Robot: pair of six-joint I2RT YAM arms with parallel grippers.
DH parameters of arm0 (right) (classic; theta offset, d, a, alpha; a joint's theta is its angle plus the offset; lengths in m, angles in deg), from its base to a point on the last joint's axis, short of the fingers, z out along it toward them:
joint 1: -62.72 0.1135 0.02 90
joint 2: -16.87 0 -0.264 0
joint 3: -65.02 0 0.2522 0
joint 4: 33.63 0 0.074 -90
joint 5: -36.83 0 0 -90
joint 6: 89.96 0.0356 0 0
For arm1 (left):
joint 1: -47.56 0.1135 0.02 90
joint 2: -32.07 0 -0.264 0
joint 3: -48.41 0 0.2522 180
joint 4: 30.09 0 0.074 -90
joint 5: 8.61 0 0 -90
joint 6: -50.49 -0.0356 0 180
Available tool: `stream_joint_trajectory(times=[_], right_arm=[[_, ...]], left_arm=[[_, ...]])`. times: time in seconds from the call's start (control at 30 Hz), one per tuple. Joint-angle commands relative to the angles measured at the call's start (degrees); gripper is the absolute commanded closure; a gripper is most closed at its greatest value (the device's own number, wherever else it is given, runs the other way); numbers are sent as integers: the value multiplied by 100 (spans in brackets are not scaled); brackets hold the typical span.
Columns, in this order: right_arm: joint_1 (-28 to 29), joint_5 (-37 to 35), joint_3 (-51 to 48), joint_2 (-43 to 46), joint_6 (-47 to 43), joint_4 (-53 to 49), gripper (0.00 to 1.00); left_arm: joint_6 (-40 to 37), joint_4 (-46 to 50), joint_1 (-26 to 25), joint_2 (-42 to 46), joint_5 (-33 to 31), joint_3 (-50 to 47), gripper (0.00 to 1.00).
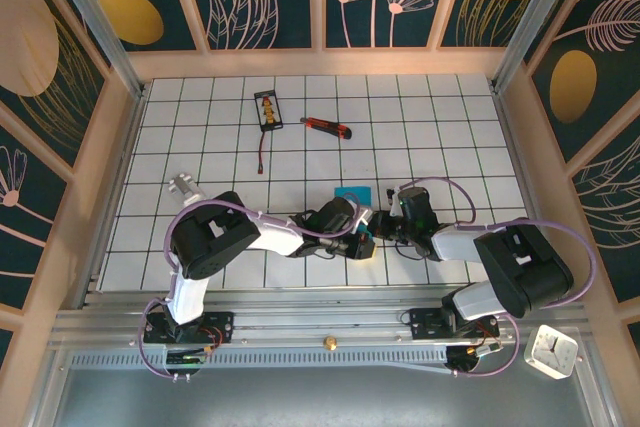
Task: Fold a paper plane with a square sheet of paper (pick it up from the middle)
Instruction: Third fold the triangle at the center of the table.
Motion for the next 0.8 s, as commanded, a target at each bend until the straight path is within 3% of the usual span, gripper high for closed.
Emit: stream_joint_trajectory(times=[0.0,0.27,0.77], right_arm=[[14,-271,-86,-317,101,-589,100],[1,-245,-99,-347,118,-555,100],[-21,-245,-81,-372,75,-574,100]], left_arm=[[-260,914,-240,-167,60,28,100],[-404,1572,-320,-159,-276,218,100],[-369,559,-484,216,645,-93,100]])
